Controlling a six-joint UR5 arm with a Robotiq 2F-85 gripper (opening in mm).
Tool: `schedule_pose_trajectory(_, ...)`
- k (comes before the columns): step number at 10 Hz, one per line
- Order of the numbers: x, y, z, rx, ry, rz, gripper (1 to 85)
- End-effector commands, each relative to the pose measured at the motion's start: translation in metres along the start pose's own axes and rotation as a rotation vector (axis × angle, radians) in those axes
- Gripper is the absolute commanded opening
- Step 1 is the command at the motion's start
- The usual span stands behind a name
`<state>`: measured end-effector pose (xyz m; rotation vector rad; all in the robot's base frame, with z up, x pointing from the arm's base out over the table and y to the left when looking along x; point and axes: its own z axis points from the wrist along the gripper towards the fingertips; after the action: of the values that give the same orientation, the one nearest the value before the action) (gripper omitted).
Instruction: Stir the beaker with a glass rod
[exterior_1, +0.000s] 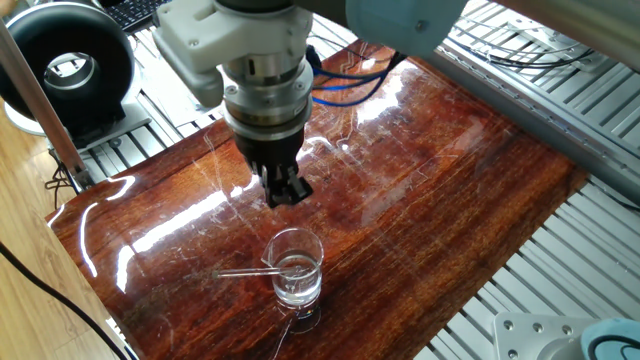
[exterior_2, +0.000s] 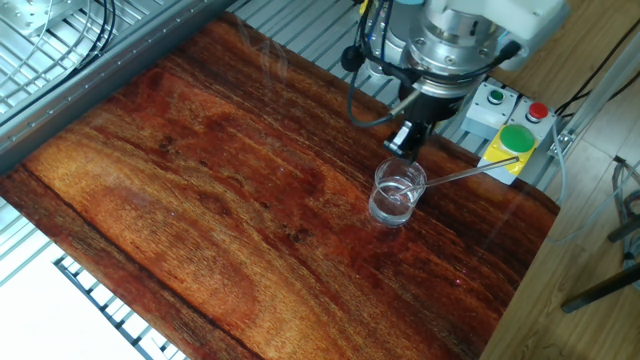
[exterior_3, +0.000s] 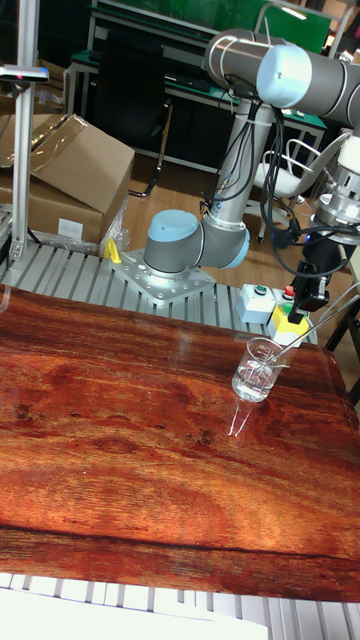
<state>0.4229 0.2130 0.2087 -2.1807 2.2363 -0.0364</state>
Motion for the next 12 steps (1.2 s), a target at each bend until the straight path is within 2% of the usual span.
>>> schedule_pose_trajectory(1,-0.003,-0.003,-0.002,-0.006,-0.025,-0.111,1.0)
schedule_pose_trajectory(2,-0.007,-0.002,-0.002,-0.01,-0.04,-0.109,1.0)
schedule_pose_trajectory(3,-0.004,-0.004,-0.002,-0.003,-0.031,-0.109,1.0)
schedule_pose_trajectory(5,-0.011,0.0,-0.003,-0.016,-0.059,-0.092,1.0)
schedule_pose_trajectory(7,-0.016,0.013,-0.003,-0.035,-0.057,-0.048,2.0)
schedule_pose_trajectory(8,-0.02,0.017,-0.002,-0.031,-0.057,-0.054,10.3)
schedule_pose_trajectory(9,-0.022,0.016,-0.001,-0.025,-0.064,-0.074,13.7)
schedule_pose_trajectory(10,-0.025,0.017,0.0,-0.026,-0.068,-0.091,20.7)
schedule_pose_trajectory(12,-0.038,0.02,0.006,-0.013,-0.102,-0.119,21.7)
